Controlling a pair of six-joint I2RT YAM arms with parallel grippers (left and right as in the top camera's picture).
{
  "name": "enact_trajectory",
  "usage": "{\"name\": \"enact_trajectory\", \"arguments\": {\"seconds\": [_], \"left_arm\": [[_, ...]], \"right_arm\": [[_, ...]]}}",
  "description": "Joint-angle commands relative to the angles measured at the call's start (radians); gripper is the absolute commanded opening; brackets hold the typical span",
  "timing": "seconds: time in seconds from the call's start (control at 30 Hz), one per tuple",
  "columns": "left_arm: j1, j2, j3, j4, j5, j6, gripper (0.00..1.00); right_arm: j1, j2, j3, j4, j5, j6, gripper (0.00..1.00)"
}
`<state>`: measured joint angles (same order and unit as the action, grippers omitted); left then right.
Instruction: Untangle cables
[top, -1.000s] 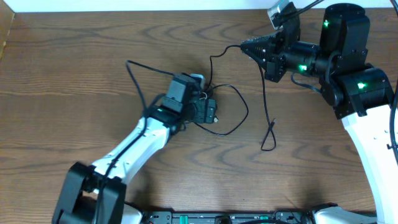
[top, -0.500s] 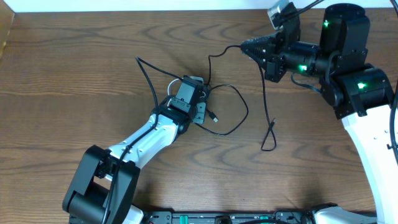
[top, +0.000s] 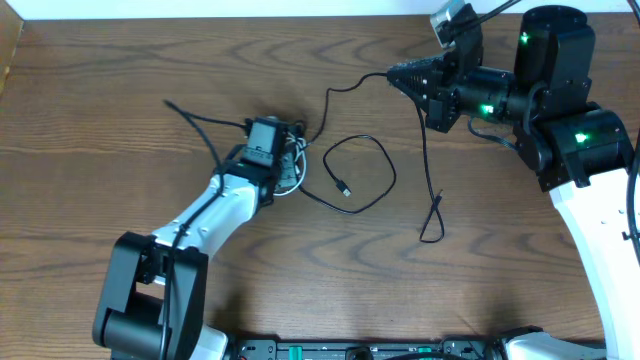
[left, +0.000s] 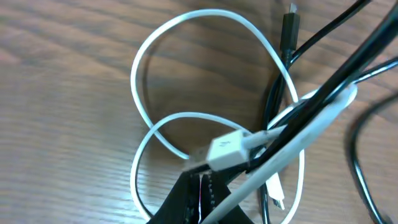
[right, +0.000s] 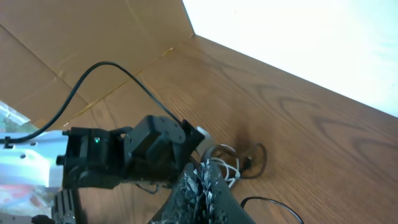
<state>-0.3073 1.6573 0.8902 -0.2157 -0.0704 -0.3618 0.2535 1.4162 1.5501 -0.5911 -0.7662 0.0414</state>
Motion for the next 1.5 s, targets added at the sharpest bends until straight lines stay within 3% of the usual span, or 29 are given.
{"name": "enact_trajectory", "arguments": {"seconds": [0.0, 0.27, 0.3, 0.33, 0.47, 0.6, 0.77, 1.07, 1.17, 1.3, 1.47], "left_arm": [[0.029, 0.007, -0.008, -0.015, -0.012, -0.071, 0.08], [0.069, 0.007, -0.008, -0.051, 0.006, -0.144, 0.09], [0.079, 0.007, -0.008, -0.064, 0.006, -0.175, 0.17], [0.096, 0.007, -0.008, -0.081, 0.008, -0.213, 0.35], [0.119, 0.007, -0.008, -0.072, 0.064, -0.219, 0.56], [0.122, 0.007, -0.008, -0.008, 0.179, -0.206, 0.60], [0.121, 0.007, -0.008, 0.069, 0.386, -0.076, 0.64], [0.120, 0.008, -0.008, 0.069, 0.339, -0.073, 0.65], [0.120, 0.009, -0.008, 0.047, 0.334, 0.002, 0.65], [0.121, 0.009, -0.008, -0.005, 0.288, 0.010, 0.71], [0.120, 0.008, -0.008, 0.000, 0.462, 0.166, 0.76]], "right_arm": [[0.003, -0.011, 0.011, -0.002, -0.003, 0.006, 0.01], [0.003, -0.011, 0.011, -0.004, -0.003, 0.002, 0.01], [0.003, -0.011, 0.011, -0.005, -0.003, 0.002, 0.01], [0.003, -0.011, 0.011, -0.005, -0.003, 0.002, 0.01], [0.003, -0.011, 0.011, -0.004, -0.003, 0.002, 0.01], [0.003, -0.011, 0.011, -0.004, -0.003, 0.002, 0.01], [0.003, -0.011, 0.011, -0.004, -0.002, 0.002, 0.01], [0.003, -0.011, 0.011, -0.004, -0.003, 0.002, 0.01], [0.003, -0.011, 0.011, -0.004, -0.002, 0.003, 0.01], [0.003, -0.011, 0.011, -0.004, -0.003, 0.003, 0.01], [0.003, -0.011, 0.011, -0.004, -0.003, 0.002, 0.01]]}}
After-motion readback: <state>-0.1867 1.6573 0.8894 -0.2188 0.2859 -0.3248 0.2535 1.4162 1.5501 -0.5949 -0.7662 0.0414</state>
